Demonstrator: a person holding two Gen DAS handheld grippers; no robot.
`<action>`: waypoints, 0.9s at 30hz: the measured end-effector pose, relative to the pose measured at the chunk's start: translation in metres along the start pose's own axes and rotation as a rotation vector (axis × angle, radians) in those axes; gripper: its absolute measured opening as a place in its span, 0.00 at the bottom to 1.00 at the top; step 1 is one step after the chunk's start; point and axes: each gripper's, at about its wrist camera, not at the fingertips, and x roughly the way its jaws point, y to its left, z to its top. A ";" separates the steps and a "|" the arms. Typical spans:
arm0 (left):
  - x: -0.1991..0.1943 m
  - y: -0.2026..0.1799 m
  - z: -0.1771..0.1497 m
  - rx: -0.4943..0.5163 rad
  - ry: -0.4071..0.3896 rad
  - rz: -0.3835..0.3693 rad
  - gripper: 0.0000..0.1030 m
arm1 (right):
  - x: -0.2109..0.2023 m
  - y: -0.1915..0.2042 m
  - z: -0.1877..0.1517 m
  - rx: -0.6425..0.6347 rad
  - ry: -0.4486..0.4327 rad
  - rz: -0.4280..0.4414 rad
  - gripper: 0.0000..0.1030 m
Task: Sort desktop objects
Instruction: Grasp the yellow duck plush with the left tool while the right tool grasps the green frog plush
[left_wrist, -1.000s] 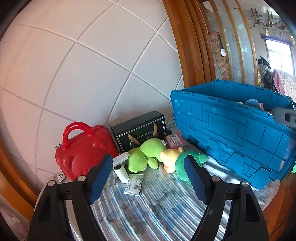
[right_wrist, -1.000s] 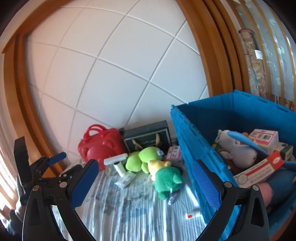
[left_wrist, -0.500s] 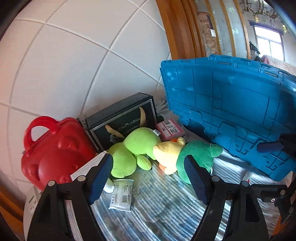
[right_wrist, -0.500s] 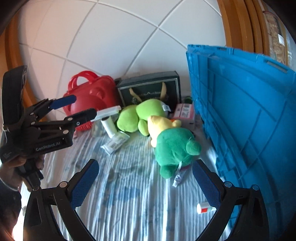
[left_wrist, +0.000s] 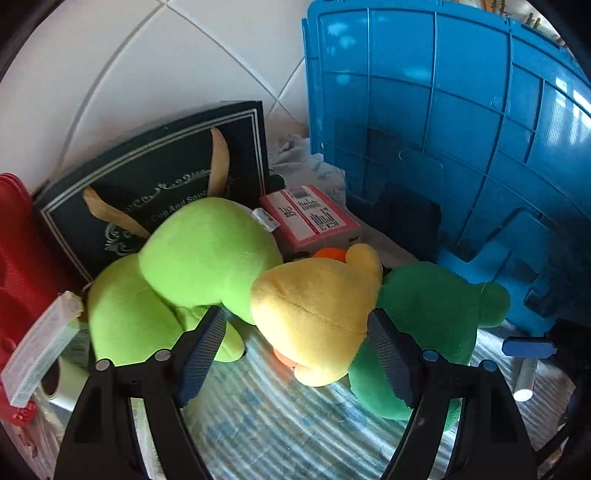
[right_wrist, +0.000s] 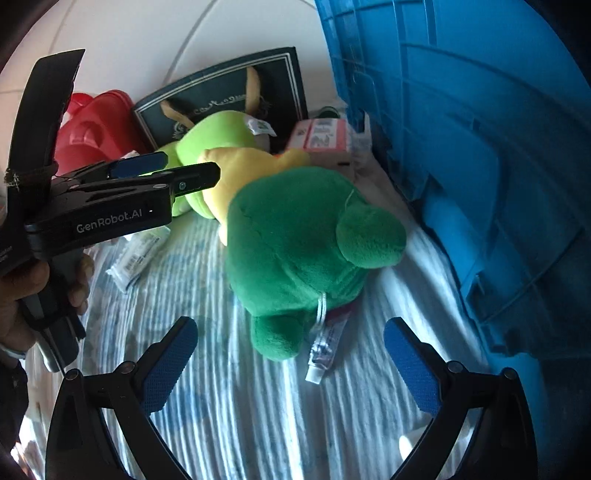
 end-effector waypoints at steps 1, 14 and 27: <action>0.006 0.000 -0.001 -0.001 0.004 -0.021 0.76 | 0.006 -0.002 0.000 0.011 0.001 -0.010 0.99; 0.037 0.019 0.006 -0.113 -0.028 -0.214 0.70 | 0.060 0.003 0.023 0.010 -0.034 -0.054 0.98; -0.030 0.023 0.003 -0.085 -0.087 -0.223 0.53 | 0.016 0.022 0.019 -0.161 -0.047 -0.016 0.76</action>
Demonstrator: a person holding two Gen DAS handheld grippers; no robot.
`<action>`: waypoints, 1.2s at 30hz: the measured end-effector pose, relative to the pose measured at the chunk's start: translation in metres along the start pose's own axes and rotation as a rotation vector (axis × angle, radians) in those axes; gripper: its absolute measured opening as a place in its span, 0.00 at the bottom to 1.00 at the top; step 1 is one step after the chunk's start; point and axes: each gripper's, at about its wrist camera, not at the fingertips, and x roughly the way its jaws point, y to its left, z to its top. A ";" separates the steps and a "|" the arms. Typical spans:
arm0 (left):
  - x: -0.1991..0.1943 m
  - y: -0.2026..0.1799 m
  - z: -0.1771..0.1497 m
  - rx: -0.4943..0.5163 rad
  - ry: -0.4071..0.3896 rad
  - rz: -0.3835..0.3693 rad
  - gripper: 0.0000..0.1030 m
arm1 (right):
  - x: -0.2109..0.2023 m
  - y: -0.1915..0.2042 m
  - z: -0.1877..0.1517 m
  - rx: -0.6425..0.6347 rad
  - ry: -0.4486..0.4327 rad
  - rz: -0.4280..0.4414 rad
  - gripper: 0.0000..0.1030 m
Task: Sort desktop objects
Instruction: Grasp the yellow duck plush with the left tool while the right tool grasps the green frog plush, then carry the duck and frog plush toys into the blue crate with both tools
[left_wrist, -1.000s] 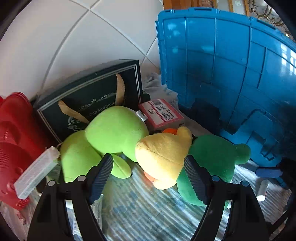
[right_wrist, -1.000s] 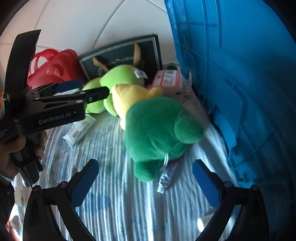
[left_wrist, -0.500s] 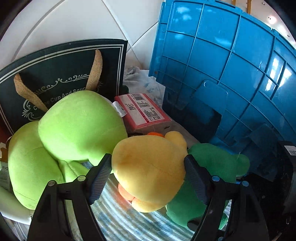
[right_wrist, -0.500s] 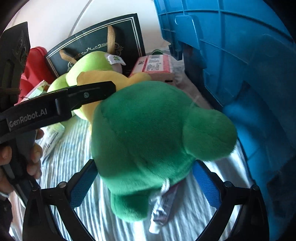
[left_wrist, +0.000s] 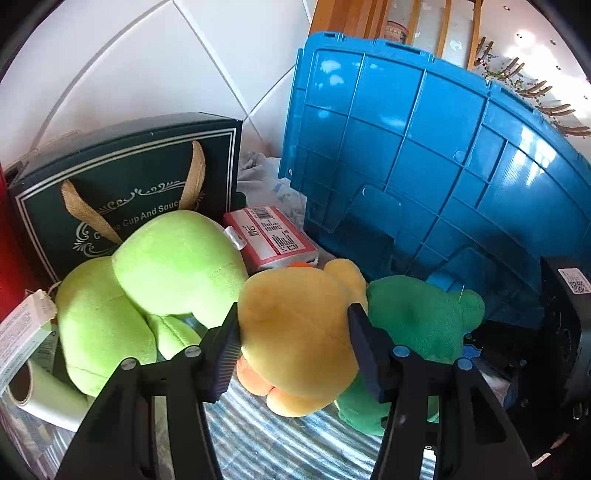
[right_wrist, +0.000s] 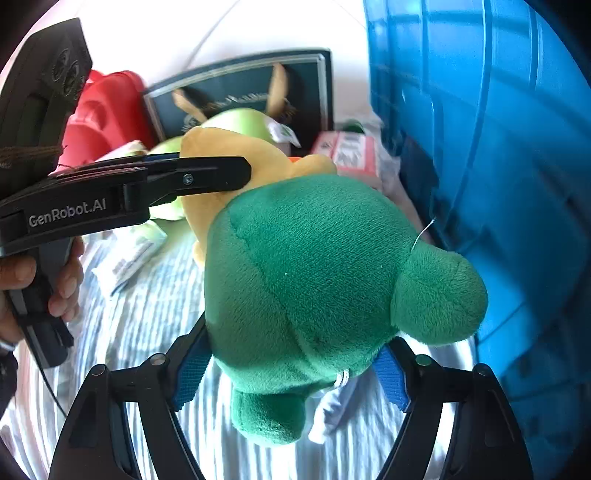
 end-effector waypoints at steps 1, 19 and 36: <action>-0.009 -0.001 0.002 0.000 -0.014 0.005 0.53 | -0.007 0.004 0.001 -0.020 -0.016 -0.005 0.76; -0.203 -0.155 0.090 0.272 -0.305 0.059 0.53 | -0.229 0.028 0.012 -0.036 -0.436 -0.003 0.76; -0.173 -0.339 0.203 0.348 -0.468 0.048 0.70 | -0.388 -0.115 0.026 0.032 -0.594 -0.315 0.90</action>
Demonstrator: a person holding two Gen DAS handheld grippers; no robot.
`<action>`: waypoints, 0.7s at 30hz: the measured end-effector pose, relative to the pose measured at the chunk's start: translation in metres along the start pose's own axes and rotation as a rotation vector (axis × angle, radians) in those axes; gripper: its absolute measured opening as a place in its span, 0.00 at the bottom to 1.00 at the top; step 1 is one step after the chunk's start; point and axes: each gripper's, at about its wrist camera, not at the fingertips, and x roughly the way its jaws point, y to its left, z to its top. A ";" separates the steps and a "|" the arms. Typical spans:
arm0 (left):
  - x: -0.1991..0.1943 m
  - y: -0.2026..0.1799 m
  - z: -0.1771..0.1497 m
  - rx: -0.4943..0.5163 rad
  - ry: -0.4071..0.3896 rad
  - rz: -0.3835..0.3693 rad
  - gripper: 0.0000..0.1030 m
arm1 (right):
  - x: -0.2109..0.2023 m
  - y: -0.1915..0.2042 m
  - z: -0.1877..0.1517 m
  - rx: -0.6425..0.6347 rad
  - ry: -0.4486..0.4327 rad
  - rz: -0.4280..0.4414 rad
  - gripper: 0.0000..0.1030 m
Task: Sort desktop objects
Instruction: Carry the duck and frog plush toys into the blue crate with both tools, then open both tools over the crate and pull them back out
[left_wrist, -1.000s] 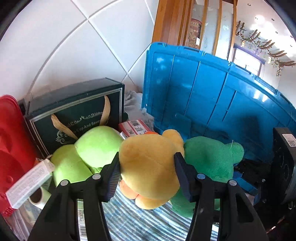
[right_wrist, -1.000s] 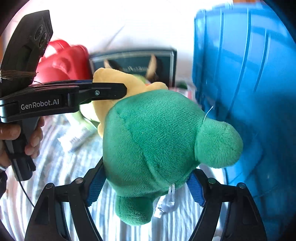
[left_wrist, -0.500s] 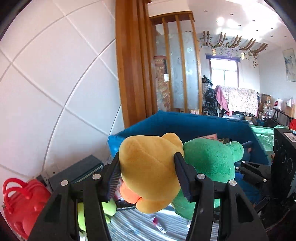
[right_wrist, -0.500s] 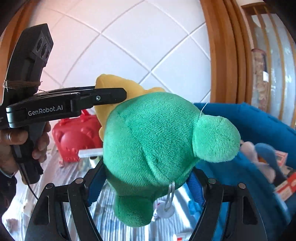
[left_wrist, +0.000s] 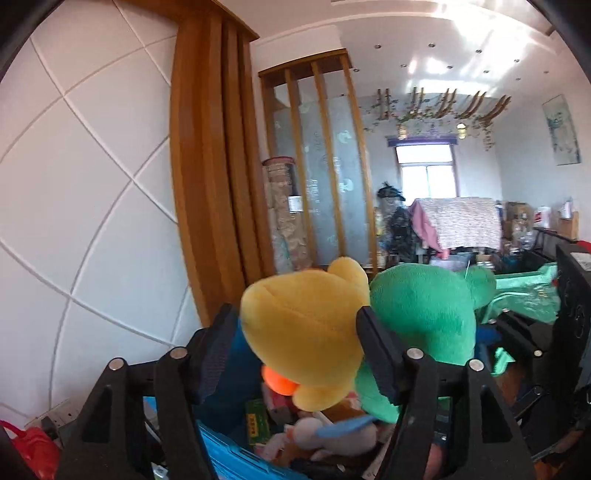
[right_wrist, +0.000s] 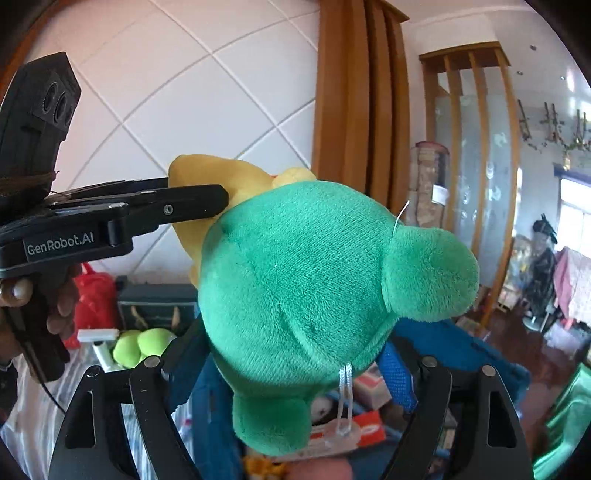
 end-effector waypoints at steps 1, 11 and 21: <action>0.009 -0.001 0.005 -0.011 0.028 0.049 0.70 | 0.013 -0.012 0.009 0.006 -0.003 -0.014 0.94; -0.021 -0.013 -0.025 -0.064 0.030 0.155 0.79 | -0.038 -0.103 0.000 0.245 -0.086 -0.035 1.00; -0.058 -0.013 -0.058 -0.087 0.098 0.218 0.79 | -0.062 -0.105 -0.023 0.280 -0.015 -0.051 1.00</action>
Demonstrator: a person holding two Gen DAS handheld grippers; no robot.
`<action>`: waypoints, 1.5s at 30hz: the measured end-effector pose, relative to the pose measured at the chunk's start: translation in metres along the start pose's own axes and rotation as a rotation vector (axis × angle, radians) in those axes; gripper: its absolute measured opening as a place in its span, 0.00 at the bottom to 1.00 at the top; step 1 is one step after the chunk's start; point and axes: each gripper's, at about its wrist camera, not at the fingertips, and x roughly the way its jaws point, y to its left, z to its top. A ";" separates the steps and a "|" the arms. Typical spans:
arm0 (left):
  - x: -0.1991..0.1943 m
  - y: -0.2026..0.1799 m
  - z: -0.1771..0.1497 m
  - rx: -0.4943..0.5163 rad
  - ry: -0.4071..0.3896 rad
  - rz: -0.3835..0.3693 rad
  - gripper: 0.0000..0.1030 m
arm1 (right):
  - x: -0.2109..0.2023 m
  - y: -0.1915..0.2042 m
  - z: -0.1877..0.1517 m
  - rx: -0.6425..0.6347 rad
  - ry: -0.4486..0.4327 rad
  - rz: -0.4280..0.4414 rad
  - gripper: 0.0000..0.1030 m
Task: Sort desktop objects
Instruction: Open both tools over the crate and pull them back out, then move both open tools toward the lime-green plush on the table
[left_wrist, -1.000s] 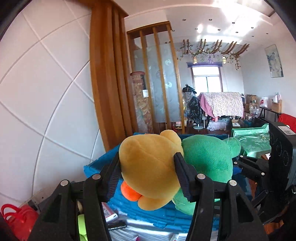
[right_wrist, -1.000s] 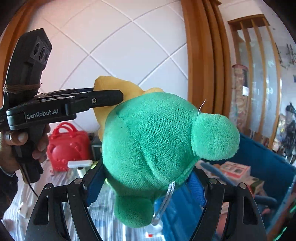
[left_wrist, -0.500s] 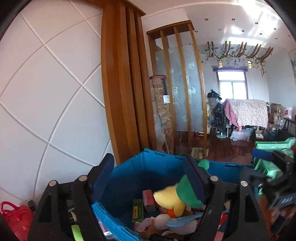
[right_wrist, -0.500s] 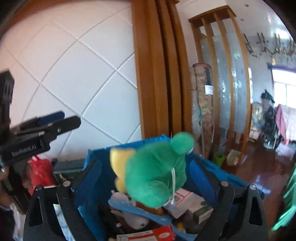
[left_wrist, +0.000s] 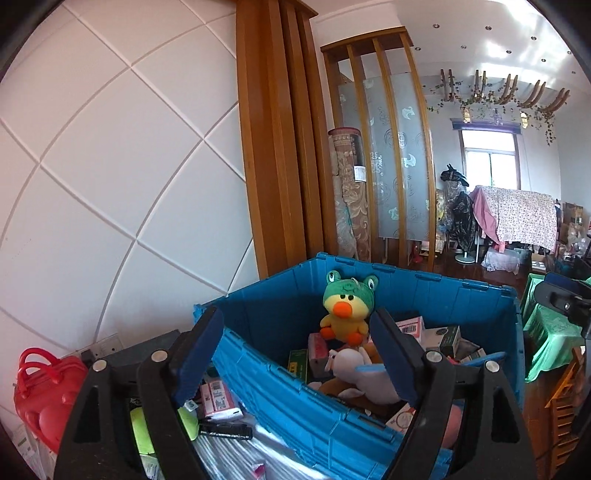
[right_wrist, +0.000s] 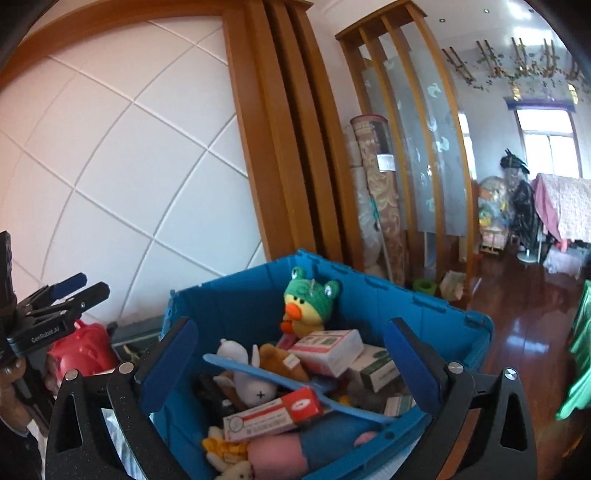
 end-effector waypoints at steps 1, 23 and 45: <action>-0.006 0.005 -0.004 0.003 0.004 0.022 0.79 | -0.004 0.003 -0.002 -0.001 -0.002 -0.001 1.00; -0.175 0.181 -0.149 0.001 0.190 0.528 0.79 | -0.032 0.201 -0.078 -0.121 0.143 0.288 1.00; -0.090 0.213 -0.175 -0.157 0.232 0.576 0.79 | 0.091 0.289 -0.097 -0.264 0.271 0.399 1.00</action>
